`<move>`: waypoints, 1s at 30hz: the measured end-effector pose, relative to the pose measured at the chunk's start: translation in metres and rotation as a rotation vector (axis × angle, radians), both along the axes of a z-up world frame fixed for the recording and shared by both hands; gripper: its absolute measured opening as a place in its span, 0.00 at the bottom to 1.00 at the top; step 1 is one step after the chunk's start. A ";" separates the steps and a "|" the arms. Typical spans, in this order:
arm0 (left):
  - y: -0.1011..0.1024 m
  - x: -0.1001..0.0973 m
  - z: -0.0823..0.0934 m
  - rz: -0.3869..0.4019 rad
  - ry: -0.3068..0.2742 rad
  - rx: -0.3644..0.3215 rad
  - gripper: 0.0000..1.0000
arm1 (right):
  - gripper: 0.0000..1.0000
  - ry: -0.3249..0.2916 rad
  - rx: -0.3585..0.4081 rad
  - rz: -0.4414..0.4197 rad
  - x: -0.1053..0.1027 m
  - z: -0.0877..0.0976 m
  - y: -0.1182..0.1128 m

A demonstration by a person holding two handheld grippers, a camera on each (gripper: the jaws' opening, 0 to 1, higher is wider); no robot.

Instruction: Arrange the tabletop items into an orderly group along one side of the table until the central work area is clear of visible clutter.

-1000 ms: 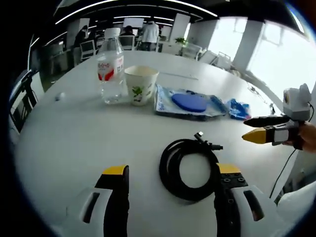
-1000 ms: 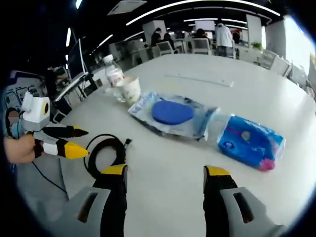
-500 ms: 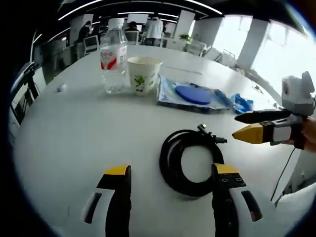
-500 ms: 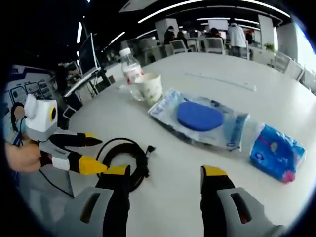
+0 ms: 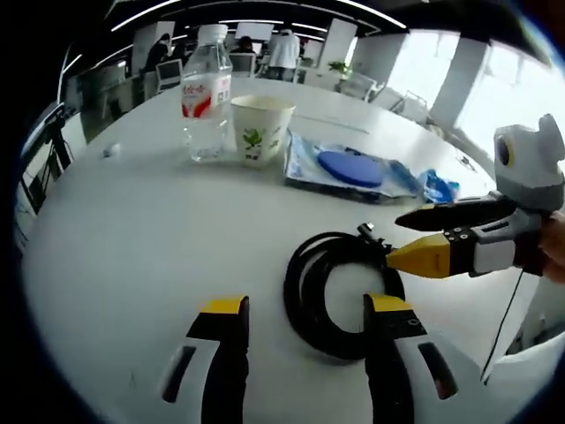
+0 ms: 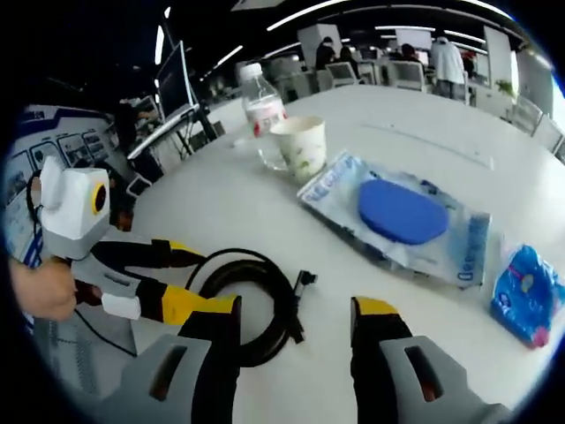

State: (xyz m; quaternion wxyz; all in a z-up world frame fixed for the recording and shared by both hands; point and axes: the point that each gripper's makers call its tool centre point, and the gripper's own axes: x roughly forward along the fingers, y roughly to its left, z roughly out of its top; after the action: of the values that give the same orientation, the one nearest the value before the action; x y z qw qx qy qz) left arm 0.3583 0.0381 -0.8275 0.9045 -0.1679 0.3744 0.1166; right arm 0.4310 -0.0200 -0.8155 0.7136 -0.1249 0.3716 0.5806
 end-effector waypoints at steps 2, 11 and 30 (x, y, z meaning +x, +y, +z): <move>0.001 0.000 0.000 0.001 -0.002 0.000 0.44 | 0.44 0.005 -0.006 0.008 -0.002 -0.002 0.002; 0.002 0.002 -0.001 -0.001 0.009 0.011 0.32 | 0.33 0.010 -0.020 0.014 -0.005 -0.006 0.006; 0.000 0.000 0.000 0.002 0.017 -0.035 0.06 | 0.10 0.003 -0.092 0.035 -0.013 -0.019 0.000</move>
State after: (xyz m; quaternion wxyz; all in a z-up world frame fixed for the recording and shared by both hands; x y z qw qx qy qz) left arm 0.3580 0.0384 -0.8275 0.8980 -0.1833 0.3839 0.1123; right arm 0.4180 -0.0195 -0.8348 0.6963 -0.1632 0.3964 0.5757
